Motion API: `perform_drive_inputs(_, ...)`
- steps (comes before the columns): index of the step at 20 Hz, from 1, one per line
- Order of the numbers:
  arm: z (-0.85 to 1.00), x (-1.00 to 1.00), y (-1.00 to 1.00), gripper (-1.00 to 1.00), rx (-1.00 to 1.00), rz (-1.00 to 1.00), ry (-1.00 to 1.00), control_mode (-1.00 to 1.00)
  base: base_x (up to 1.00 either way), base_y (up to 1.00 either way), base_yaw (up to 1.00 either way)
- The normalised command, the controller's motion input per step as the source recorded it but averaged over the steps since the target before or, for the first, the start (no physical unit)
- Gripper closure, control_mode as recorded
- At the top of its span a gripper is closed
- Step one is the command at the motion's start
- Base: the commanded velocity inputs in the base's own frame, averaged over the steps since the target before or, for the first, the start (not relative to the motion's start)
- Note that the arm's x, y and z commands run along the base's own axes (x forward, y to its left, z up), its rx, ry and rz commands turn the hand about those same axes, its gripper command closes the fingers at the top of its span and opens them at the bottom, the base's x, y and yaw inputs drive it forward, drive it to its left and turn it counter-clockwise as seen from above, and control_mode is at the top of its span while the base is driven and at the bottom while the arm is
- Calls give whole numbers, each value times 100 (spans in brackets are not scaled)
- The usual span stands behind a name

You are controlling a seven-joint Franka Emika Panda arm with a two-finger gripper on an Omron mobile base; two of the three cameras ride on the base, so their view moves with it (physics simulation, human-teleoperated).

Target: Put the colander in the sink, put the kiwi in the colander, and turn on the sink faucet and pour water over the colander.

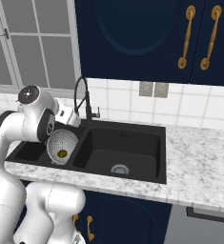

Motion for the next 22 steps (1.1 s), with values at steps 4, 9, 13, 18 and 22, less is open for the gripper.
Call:
perform_drive_inputs(4, 6, 0, -79, -100, 41, -15, -3, -100, 0, 0, 0)
perform_drive_inputs(9, 11, 21, -39, -100, 36, 3, -11, -100, 0, 0, 0)
perform_drive_inputs(13, 0, 40, -4, -100, 31, 13, -3, -100, 0, 0, 0)
perform_drive_inputs(18, -1, 54, 0, -100, 21, 11, -2, -100, 0, 0, 0)
perform_drive_inputs(22, -26, 59, 14, -100, 14, 5, -1, -100, 0, 0, 0)
